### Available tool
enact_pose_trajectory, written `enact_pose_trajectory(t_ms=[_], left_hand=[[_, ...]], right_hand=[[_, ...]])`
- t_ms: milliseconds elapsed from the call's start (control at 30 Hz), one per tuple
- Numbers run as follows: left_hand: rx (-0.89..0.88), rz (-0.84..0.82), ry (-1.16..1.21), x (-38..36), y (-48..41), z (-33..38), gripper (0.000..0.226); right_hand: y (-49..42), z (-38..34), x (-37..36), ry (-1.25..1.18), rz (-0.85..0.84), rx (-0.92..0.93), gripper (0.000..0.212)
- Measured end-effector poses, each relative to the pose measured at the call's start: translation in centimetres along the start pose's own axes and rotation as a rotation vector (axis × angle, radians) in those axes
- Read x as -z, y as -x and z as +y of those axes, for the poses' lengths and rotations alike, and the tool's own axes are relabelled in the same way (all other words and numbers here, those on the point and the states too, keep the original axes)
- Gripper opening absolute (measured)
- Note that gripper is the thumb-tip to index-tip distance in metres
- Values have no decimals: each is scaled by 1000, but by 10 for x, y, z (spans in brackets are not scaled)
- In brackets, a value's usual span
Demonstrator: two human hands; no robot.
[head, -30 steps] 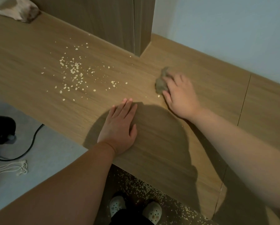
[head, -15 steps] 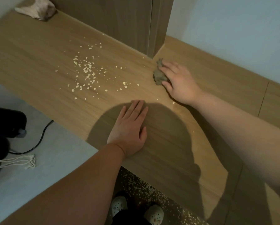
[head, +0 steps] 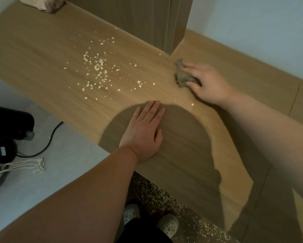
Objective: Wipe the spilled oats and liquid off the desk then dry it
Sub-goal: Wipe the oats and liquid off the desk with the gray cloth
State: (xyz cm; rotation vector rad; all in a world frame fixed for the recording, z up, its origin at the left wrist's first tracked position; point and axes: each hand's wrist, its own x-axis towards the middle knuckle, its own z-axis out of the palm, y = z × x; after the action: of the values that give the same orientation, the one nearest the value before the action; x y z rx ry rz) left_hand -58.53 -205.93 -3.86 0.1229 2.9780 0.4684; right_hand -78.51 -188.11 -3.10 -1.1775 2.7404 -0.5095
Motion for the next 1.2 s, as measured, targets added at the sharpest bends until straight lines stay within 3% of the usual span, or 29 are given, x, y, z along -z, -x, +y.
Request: enact_pose_trajectory(t_ms=[133, 200, 367, 433, 533, 600, 667, 733, 800, 867, 967, 1033, 1200], left_hand=[[0, -4, -14, 0, 0, 0, 72], [-3, 2, -18, 0, 0, 0, 72], [-12, 21, -45, -1, 1, 0, 68], [-10, 16, -46, -1, 1, 0, 66], [2, 15, -6, 1, 1, 1, 60], [16, 11, 2, 2, 0, 2, 60], [20, -4, -7, 3, -1, 2, 61], [23, 0, -14, 2, -1, 2, 61], [17, 35, 2, 1, 0, 2, 61], [0, 58, 13, -1, 1, 1, 61], [7, 45, -3, 0, 0, 0, 61], [22, 34, -8, 1, 0, 1, 61], [34, 29, 19, 4, 1, 4, 63]], right_hand=[[14, 33, 11, -51, 198, -386, 50], [27, 3, 1, -47, 247, -439, 50], [84, -35, -13, 48, 1, -24, 52], [81, -8, -2, 160, -3, 1, 54], [68, 31, 14, 130, 126, -345, 58], [68, 14, 6, 89, 192, -510, 52], [82, -23, -11, 109, 165, -403, 51], [108, -52, -20, 109, 44, -145, 52], [123, -45, -8, 169, -28, -7, 54], [123, -13, 9, 258, 16, -139, 54], [129, 35, 33, 222, 108, -556, 53], [134, 27, 29, 215, 150, -642, 52], [155, -46, -8, 163, 43, -207, 49]])
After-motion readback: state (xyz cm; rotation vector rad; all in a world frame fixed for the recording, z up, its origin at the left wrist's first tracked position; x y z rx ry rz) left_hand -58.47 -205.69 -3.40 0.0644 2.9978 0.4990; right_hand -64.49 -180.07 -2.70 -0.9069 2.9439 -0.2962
